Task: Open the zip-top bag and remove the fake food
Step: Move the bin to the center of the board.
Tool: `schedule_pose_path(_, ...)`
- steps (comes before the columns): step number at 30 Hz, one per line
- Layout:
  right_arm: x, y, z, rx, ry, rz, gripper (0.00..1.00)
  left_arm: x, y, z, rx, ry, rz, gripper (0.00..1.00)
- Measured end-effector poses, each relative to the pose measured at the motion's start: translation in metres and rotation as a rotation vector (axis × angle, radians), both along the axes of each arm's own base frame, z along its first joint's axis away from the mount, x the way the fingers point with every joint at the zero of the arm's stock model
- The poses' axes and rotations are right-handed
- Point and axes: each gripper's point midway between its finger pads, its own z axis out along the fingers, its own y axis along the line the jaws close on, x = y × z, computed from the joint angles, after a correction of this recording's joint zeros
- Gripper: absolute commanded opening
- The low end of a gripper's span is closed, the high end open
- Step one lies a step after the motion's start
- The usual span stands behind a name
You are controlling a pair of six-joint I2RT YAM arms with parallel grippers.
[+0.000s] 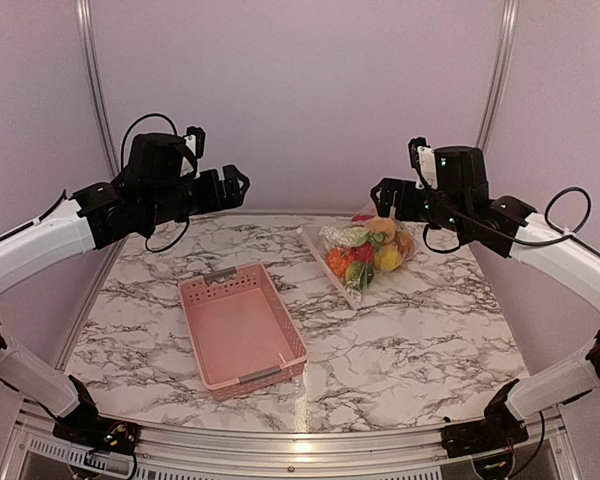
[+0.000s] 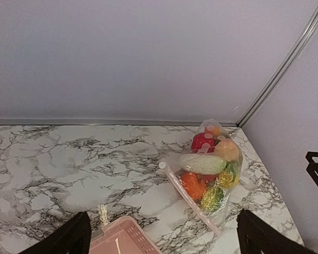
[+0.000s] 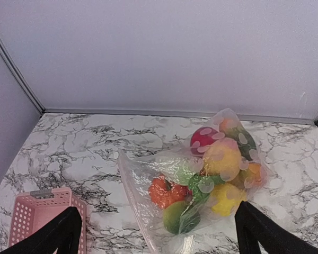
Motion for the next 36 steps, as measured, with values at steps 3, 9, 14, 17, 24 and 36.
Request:
schedule_pose_path(3,0.001,-0.001,-0.003,-0.007,0.006,-0.005,0.99,-0.001,-0.004,-0.003,-0.003,0.010,-0.021,0.99)
schedule_pose_path(9,0.001,-0.002,-0.009,-0.023,0.025,-0.014,0.99,0.000,-0.018,-0.016,-0.014,0.046,-0.061,0.99)
schedule_pose_path(14,0.002,-0.003,-0.020,-0.045,0.051,-0.018,0.99,-0.004,-0.034,-0.024,-0.022,0.068,-0.105,0.99)
schedule_pose_path(17,0.001,-0.004,-0.024,-0.055,0.064,-0.026,0.99,-0.013,-0.053,-0.034,-0.028,0.092,-0.151,0.99)
schedule_pose_path(24,0.001,-0.010,-0.040,-0.084,0.107,-0.055,0.99,-0.055,-0.129,-0.090,0.009,0.197,-0.316,0.99)
schedule_pose_path(36,-0.002,-0.015,-0.071,-0.123,0.178,-0.074,0.99,-0.157,-0.206,-0.163,0.140,0.308,-0.618,0.99)
